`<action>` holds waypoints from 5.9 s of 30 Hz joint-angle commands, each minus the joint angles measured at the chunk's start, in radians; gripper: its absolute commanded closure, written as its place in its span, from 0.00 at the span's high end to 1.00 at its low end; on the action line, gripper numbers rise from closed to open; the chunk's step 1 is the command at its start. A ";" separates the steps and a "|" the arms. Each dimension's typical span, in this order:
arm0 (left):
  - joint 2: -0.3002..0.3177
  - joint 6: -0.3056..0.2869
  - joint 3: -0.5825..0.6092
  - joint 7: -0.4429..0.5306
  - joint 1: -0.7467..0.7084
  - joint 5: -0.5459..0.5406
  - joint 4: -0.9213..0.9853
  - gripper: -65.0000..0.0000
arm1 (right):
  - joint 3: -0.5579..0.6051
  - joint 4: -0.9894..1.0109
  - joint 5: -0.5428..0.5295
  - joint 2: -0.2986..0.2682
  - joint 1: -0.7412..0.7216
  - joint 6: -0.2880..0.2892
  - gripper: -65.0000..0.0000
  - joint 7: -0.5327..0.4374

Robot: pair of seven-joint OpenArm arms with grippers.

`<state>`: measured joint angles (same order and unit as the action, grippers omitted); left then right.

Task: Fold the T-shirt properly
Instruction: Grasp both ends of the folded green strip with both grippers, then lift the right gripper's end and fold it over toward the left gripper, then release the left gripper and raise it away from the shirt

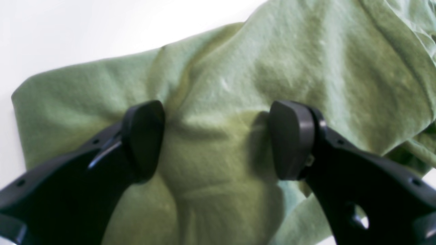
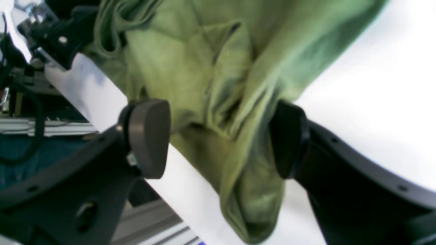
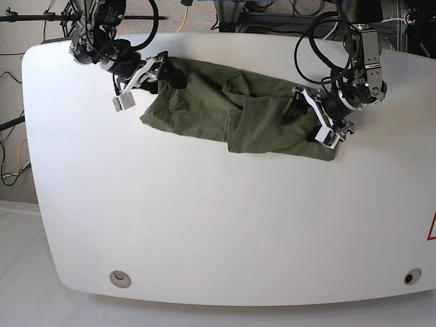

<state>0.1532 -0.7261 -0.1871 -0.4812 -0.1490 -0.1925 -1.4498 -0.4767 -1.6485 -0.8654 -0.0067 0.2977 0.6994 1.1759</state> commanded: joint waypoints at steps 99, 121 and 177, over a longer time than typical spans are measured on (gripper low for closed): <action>-0.154 0.028 0.123 -0.113 -0.001 0.080 -0.150 0.71 | 0.681 -0.114 0.387 0.127 -0.308 -0.007 0.00 -0.098; -0.182 0.028 0.123 -0.113 0.001 0.078 -0.289 0.71 | 0.681 0.001 0.384 0.078 -0.334 -0.007 0.00 -0.138; -0.082 0.028 -0.394 -0.113 0.041 0.086 -0.372 0.72 | 0.692 -0.040 0.381 0.083 -0.331 -0.007 0.00 -0.138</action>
<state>0.0628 -0.6968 -0.5629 -0.6128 -0.1135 -0.0906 -1.8088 0.2073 -1.6451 -0.4564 0.0692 -0.0181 0.6842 1.0584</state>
